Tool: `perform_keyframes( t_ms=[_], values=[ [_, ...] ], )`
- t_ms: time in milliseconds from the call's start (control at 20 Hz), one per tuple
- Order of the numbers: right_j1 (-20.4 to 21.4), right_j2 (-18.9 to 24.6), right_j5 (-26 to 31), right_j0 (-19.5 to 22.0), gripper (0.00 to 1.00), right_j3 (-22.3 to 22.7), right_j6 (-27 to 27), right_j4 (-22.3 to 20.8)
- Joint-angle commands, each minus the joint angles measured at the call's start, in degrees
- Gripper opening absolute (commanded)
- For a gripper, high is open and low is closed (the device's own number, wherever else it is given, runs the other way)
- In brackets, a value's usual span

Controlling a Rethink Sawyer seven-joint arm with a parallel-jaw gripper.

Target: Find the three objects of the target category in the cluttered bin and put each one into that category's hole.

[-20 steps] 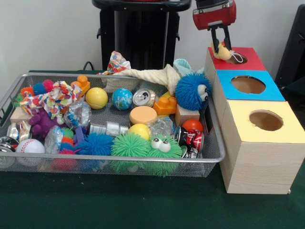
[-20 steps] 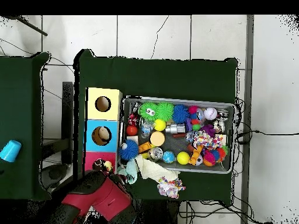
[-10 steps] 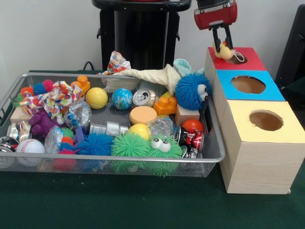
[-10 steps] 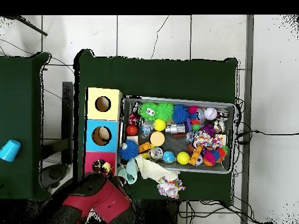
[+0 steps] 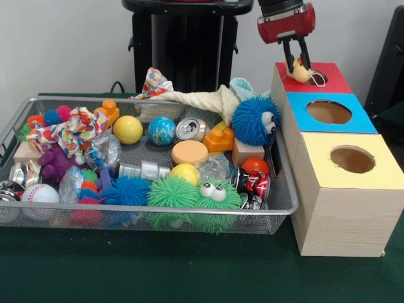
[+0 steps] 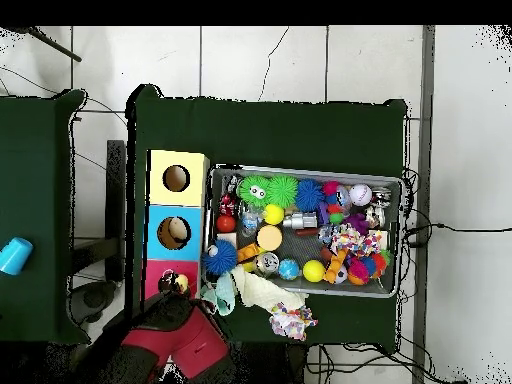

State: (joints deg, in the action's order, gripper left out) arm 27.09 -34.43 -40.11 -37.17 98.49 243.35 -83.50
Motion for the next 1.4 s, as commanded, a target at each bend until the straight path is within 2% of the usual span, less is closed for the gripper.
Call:
perform_keyframes(
  t_ms=[50,500,1150,1200,1400],
  values=[
    [-0.7,13.8,3.2,2.0,0.00,2.8,12.1,5.4],
    [0.3,15.6,4.9,3.4,0.00,3.2,11.7,5.6],
    [1.6,18.1,6.3,5.4,0.00,3.6,13.5,3.1],
    [1.8,18.5,6.6,5.8,1.00,3.8,13.7,2.6],
    [1.7,18.3,6.8,5.1,1.00,3.5,13.2,1.3]
  ],
)
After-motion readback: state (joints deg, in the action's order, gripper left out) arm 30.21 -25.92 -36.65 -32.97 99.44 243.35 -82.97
